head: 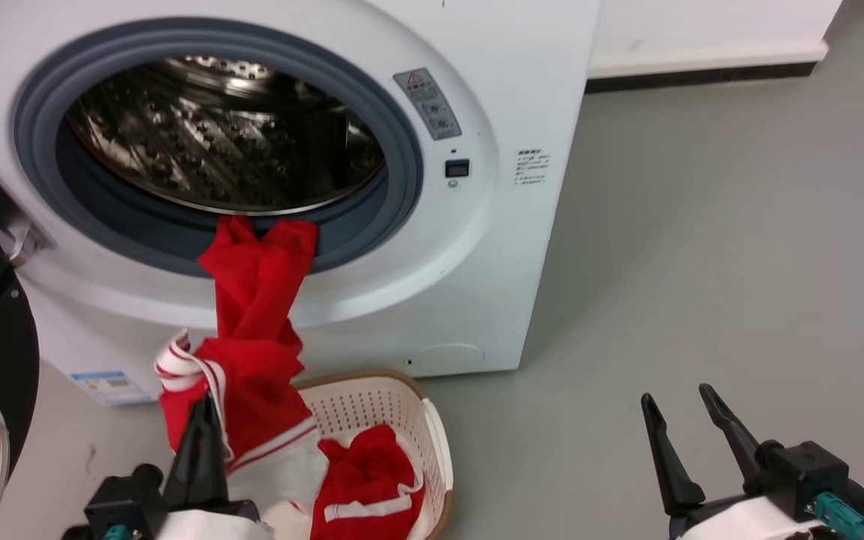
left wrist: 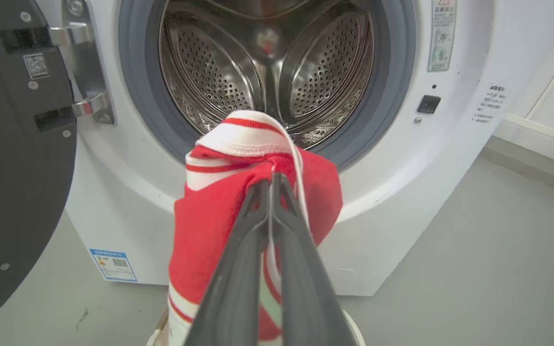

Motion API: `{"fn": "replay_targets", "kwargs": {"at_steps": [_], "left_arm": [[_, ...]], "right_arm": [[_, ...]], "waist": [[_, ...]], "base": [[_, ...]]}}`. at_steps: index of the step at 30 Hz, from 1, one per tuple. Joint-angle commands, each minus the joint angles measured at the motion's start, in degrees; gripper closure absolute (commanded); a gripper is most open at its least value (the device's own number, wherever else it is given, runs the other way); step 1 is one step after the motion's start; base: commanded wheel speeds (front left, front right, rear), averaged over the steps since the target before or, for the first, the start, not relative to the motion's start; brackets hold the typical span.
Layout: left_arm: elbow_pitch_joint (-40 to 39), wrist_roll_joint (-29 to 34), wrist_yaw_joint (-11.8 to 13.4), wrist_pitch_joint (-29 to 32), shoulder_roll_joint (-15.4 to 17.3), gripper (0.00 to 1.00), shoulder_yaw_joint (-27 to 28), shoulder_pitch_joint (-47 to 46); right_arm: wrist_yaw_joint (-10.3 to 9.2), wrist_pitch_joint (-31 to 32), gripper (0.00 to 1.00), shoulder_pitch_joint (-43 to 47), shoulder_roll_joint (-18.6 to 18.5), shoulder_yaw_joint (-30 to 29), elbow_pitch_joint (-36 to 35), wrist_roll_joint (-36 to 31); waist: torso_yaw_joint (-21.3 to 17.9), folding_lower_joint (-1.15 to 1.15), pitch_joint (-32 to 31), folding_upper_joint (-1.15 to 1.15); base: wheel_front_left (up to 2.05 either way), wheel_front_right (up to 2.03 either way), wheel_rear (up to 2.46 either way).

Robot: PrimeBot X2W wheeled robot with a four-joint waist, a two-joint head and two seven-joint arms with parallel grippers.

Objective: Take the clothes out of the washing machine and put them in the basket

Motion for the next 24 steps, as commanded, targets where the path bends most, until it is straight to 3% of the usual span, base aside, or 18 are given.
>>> {"fn": "replay_targets", "kwargs": {"at_steps": [1, 14, 24], "left_arm": [[0.45, -0.41, 0.19, -0.26, -0.31, 1.0, -0.31, 0.33], [15.62, -2.35, 0.41, -0.22, -1.86, 1.0, -0.65, -4.27], [30.47, -0.65, -0.29, -0.21, -0.54, 1.0, 3.39, -16.6]], "right_arm": [[-0.02, -0.09, 0.0, -1.11, 0.01, 0.2, -0.21, -0.14], [-0.02, -1.34, 0.0, -6.97, 0.01, 2.43, 0.27, 0.36], [-0.02, -3.86, 0.0, -12.59, 0.03, 4.53, 1.26, 1.97]], "waist": [[0.66, 0.0, 1.66, 0.0], [-3.82, 0.0, 14.29, 0.0], [-8.24, 0.0, 26.91, 0.0]], "base": [[0.0, 0.0, 0.0], [0.0, 0.0, 0.0], [0.0, 0.0, 0.0]]}}
